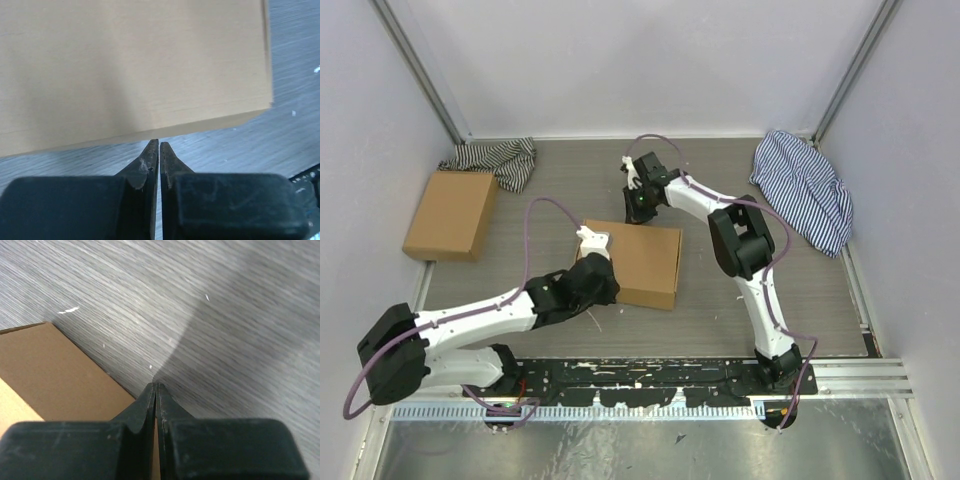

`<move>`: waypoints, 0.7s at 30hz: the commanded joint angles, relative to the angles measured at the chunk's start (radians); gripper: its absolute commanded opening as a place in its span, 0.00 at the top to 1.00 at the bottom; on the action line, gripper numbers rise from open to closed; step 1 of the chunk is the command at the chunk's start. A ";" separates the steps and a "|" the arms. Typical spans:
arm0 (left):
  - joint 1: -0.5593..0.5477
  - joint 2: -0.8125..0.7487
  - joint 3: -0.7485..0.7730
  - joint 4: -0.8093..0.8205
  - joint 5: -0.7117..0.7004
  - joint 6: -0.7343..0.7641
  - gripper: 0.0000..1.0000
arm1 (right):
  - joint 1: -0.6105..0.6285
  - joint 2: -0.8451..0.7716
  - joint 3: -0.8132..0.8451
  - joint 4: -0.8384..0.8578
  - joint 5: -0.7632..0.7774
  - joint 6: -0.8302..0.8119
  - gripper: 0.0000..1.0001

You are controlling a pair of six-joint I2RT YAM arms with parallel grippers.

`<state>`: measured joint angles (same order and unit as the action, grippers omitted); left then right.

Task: Fold the paper box

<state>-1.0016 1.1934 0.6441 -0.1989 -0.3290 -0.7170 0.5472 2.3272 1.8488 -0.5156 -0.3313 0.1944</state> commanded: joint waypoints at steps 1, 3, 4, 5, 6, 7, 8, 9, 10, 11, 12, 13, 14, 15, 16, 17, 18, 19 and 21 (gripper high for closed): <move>-0.055 0.030 0.071 -0.017 -0.009 -0.032 0.89 | -0.010 -0.107 -0.042 -0.022 0.029 0.063 0.91; -0.087 0.086 0.110 -0.014 0.014 -0.032 0.89 | -0.012 -0.114 -0.065 -0.017 0.036 0.068 0.91; -0.110 0.127 0.130 -0.007 0.025 -0.025 0.89 | -0.012 -0.116 -0.075 -0.013 0.039 0.068 0.91; -0.138 0.159 0.153 -0.009 0.029 -0.014 0.90 | -0.014 -0.117 -0.082 -0.014 0.038 0.066 0.91; -0.162 0.194 0.179 -0.020 0.026 -0.003 0.90 | -0.016 -0.117 -0.086 -0.014 0.033 0.063 0.91; -0.186 0.228 0.203 -0.033 0.020 0.006 0.90 | -0.017 -0.118 -0.089 -0.014 0.025 0.061 0.91; -0.205 0.259 0.224 -0.043 0.015 0.016 0.91 | -0.018 -0.118 -0.089 -0.015 0.014 0.055 0.91; -0.217 0.290 0.241 -0.049 0.016 0.018 0.91 | -0.019 -0.116 -0.089 -0.017 0.006 0.050 0.91; -0.225 0.313 0.253 -0.052 0.023 0.021 0.92 | -0.020 -0.114 -0.089 -0.020 0.004 0.045 0.91; -0.232 0.336 0.266 -0.050 0.029 0.023 0.92 | -0.020 -0.112 -0.088 -0.023 0.001 0.041 0.91; -0.238 0.358 0.275 -0.046 0.030 0.022 0.92 | -0.021 -0.109 -0.089 -0.027 -0.003 0.039 0.91; -0.241 0.379 0.284 -0.036 0.027 0.023 0.92 | -0.021 -0.108 -0.093 -0.027 -0.007 0.036 0.91; -0.243 0.402 0.292 -0.028 0.018 0.024 0.92 | -0.021 -0.108 -0.097 -0.028 -0.011 0.034 0.91; -0.244 0.426 0.300 -0.023 0.005 0.022 0.92 | -0.021 -0.106 -0.104 -0.027 -0.019 0.033 0.91; -0.245 0.450 0.310 -0.022 -0.012 0.020 0.93 | -0.021 -0.106 -0.113 -0.025 -0.027 0.031 0.91; -0.245 0.470 0.315 -0.017 -0.038 0.017 0.94 | -0.021 -0.109 -0.125 -0.019 -0.037 0.031 0.91; -0.246 0.491 0.315 -0.001 -0.068 0.016 0.94 | -0.021 -0.114 -0.139 -0.008 -0.045 0.032 0.91; -0.246 0.503 0.311 0.023 -0.095 0.019 0.95 | -0.021 -0.116 -0.153 -0.002 -0.050 0.031 0.91; -0.246 0.527 0.303 0.080 -0.155 0.032 0.96 | -0.021 -0.125 -0.183 0.013 -0.065 0.035 0.91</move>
<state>-1.2446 1.6810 0.9298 -0.2123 -0.3519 -0.7067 0.5236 2.2547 1.7214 -0.5018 -0.3588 0.2394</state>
